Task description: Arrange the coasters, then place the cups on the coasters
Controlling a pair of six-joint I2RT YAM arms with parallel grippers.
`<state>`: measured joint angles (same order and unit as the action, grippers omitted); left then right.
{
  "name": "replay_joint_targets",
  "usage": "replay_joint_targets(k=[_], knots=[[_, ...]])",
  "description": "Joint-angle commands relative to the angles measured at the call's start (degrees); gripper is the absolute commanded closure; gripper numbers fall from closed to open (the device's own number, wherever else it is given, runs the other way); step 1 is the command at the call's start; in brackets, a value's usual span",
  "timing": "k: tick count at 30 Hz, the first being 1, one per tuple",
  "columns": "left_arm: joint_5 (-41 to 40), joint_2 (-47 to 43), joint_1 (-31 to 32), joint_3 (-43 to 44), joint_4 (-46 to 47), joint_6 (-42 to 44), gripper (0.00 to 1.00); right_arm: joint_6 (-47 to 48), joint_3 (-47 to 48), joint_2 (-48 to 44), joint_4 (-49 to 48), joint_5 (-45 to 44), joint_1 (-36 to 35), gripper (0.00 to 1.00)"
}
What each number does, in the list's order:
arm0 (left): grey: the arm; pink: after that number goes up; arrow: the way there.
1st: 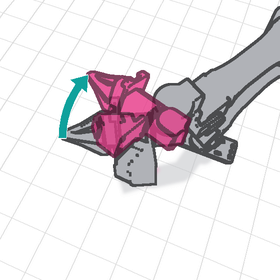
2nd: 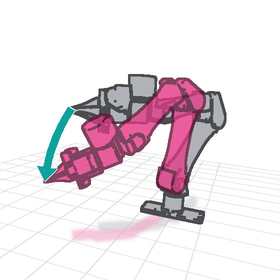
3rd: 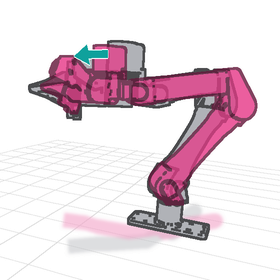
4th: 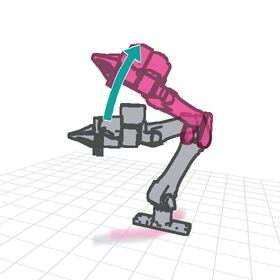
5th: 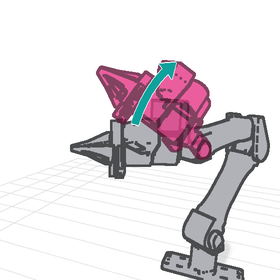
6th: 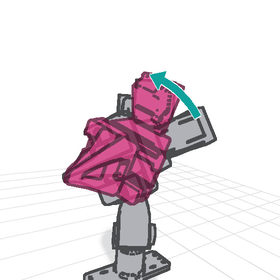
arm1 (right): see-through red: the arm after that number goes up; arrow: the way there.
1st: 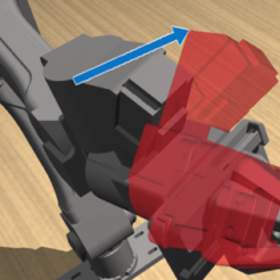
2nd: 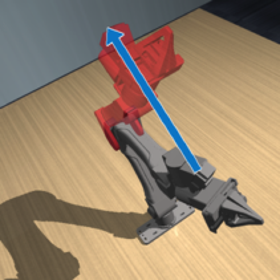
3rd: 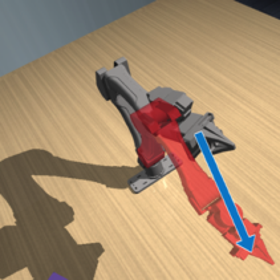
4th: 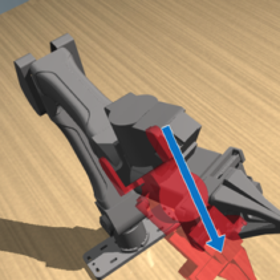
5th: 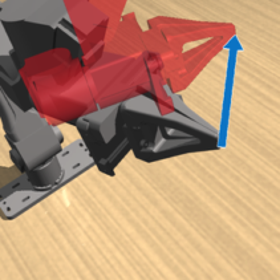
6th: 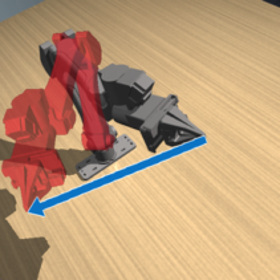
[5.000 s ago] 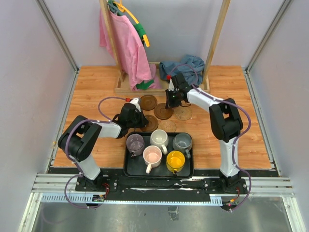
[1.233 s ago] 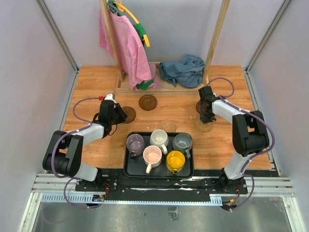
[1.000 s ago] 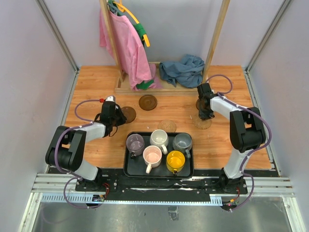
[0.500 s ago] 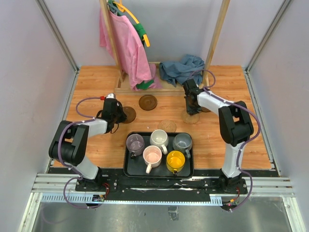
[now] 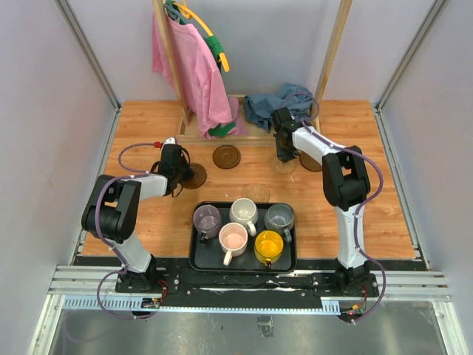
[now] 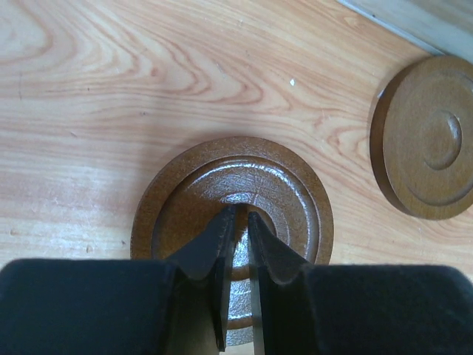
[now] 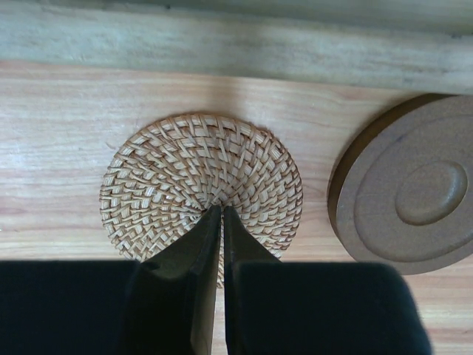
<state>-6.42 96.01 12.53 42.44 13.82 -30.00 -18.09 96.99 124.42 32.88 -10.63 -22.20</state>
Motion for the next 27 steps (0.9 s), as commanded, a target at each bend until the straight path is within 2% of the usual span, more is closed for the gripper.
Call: replay_joint_targets(k=[1,7,15,20,23,26,27], knots=[[-2.0,2.1,-0.9,2.6,-1.3,0.7,0.82,0.2,1.8,3.4,2.0,0.5,0.9,0.93],[-3.2,3.6,-1.4,6.2,-1.2,1.5,0.82,2.5,1.4,1.1,-0.6,2.9,1.0,0.93],[-2.9,0.5,-1.5,8.5,0.9,2.6,0.82,6.0,-2.7,-10.2,-5.2,3.5,0.0,0.85],[-2.5,-3.4,-1.5,7.0,1.3,2.7,0.81,6.1,-6.8,-16.4,-5.1,4.4,-2.0,0.82],[-2.3,-5.5,-1.5,4.8,1.6,2.3,0.83,5.8,-10.1,-18.1,-4.2,7.2,-3.8,0.89],[-1.9,-7.1,-1.5,2.6,1.7,1.7,0.94,5.3,-13.3,-18.8,-3.4,9.0,-6.2,0.99],[-1.7,-7.5,-1.5,2.0,1.7,1.5,0.96,5.2,-14.4,-18.9,-3.3,9.2,-7.0,0.99]])
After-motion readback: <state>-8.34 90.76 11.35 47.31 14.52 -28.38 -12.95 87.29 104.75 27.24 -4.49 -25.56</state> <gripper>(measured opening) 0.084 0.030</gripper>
